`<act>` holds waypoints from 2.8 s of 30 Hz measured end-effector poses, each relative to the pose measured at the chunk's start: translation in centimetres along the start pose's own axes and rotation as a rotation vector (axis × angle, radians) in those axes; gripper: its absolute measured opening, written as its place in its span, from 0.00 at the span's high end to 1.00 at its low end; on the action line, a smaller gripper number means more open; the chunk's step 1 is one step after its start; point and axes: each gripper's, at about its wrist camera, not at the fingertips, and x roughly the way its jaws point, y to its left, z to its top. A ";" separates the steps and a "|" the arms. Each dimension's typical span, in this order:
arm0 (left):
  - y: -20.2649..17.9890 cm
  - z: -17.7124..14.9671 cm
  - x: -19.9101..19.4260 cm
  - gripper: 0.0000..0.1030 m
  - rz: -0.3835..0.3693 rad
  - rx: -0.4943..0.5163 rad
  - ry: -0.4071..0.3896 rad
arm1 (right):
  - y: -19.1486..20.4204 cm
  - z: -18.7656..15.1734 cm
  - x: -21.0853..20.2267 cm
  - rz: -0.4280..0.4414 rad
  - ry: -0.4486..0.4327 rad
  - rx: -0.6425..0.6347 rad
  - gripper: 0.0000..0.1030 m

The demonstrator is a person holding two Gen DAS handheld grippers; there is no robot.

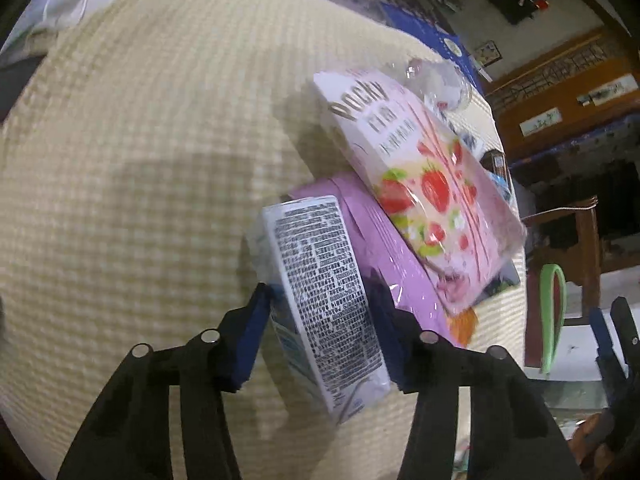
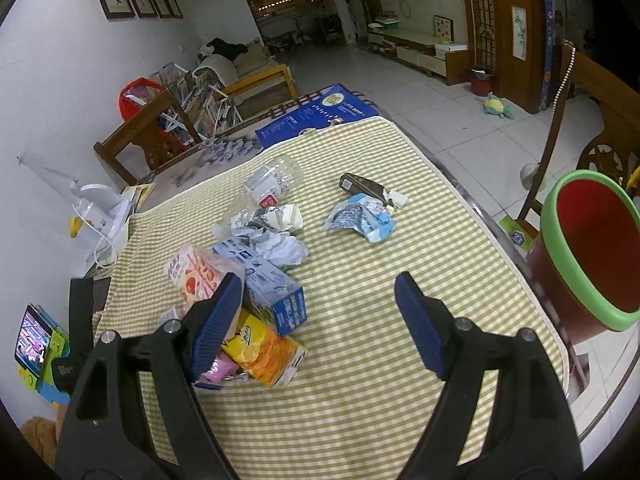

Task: Collect trash
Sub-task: 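Grasp the white milk carton with the left tool, then grasp the pink Pocky pouch with the right tool while the left holds the carton, then carry the milk carton and Pocky pouch over the red bucket and open both tools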

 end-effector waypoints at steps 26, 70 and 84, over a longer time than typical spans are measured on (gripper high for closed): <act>4.7 3.1 -2.8 0.60 0.083 -0.004 -0.132 | 15.7 0.0 14.9 0.087 0.348 -0.643 0.07; 1.0 0.3 -6.4 0.67 0.062 0.048 -0.216 | 12.6 -2.4 13.1 0.069 0.351 -0.475 0.63; -1.7 0.5 -8.1 0.66 0.027 0.106 -0.262 | 8.3 2.0 4.1 0.217 0.120 -0.248 0.70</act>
